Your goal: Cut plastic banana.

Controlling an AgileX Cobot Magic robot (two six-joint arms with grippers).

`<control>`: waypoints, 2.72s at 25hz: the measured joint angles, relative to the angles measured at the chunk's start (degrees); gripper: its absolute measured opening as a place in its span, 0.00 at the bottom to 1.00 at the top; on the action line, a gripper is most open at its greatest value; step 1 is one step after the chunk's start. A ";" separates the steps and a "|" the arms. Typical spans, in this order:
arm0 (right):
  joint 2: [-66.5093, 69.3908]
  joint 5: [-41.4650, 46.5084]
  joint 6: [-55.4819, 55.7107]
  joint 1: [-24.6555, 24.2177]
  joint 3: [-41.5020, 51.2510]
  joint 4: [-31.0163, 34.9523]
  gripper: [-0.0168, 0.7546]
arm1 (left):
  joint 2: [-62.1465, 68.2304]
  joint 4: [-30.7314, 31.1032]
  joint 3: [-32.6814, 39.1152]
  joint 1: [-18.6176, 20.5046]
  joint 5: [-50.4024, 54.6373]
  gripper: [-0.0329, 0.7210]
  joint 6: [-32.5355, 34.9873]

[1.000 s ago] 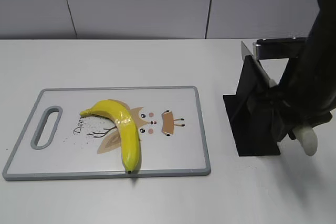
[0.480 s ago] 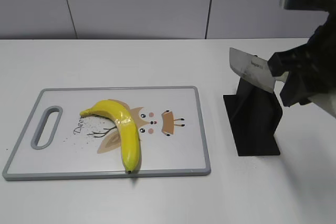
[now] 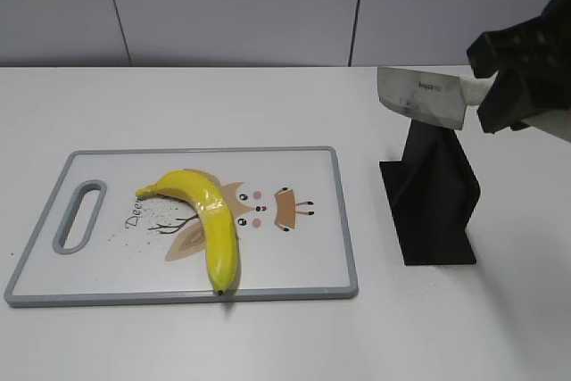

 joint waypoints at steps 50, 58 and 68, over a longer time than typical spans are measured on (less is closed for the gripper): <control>18.81 -4.78 -89.61 0.00 -12.67 34.21 0.27 | 79.22 -17.48 -49.86 -10.60 1.91 0.72 64.64; 23.34 0.16 -93.59 0.00 -18.97 35.51 0.27 | 86.91 -17.50 -49.86 -10.60 1.75 0.72 65.58; 23.73 0.40 -95.46 0.00 -19.32 35.95 0.27 | 91.84 -17.38 -49.92 -10.60 1.40 0.67 65.91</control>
